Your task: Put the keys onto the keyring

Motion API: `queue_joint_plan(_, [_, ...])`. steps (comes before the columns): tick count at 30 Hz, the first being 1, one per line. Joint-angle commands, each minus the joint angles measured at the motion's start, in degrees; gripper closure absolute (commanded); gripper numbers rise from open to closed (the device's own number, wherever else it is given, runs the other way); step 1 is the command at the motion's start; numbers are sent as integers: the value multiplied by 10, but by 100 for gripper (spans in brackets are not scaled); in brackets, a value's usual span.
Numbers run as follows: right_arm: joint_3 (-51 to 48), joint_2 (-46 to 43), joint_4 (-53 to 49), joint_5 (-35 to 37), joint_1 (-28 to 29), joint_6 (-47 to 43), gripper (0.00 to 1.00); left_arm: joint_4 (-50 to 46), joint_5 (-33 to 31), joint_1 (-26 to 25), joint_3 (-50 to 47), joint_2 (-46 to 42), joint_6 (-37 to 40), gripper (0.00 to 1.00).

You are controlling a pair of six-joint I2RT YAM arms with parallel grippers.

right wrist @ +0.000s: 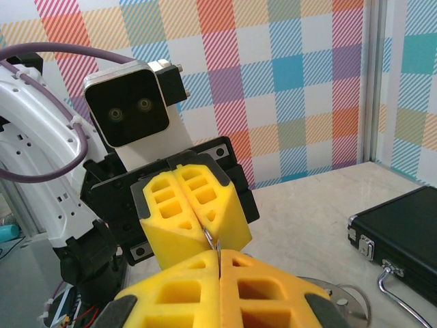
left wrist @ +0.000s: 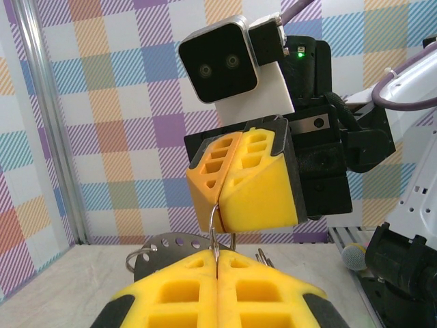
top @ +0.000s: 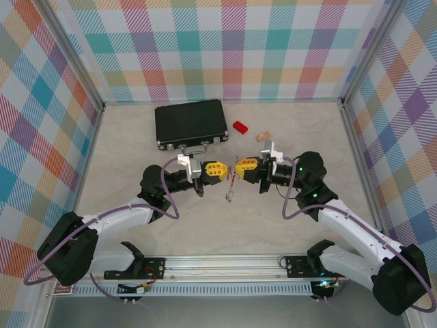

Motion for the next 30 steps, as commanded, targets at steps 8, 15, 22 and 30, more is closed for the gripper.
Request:
queue_joint_plan(8, [28, 9, -3, -27, 8, -16, 100, -4, 10, 3, 26, 4, -3, 100])
queue_joint_plan(15, [28, 4, -10, -19, 10, -28, 100, -4, 7, 3, 25, 2, -4, 100])
queue_joint_plan(22, [23, -6, -22, 3, 11, -40, 100, 3, 14, 3, 21, 2, -3, 100])
queue_joint_plan(30, [28, -4, -39, 34, 11, -47, 100, 31, 37, 2, 16, 5, -6, 100])
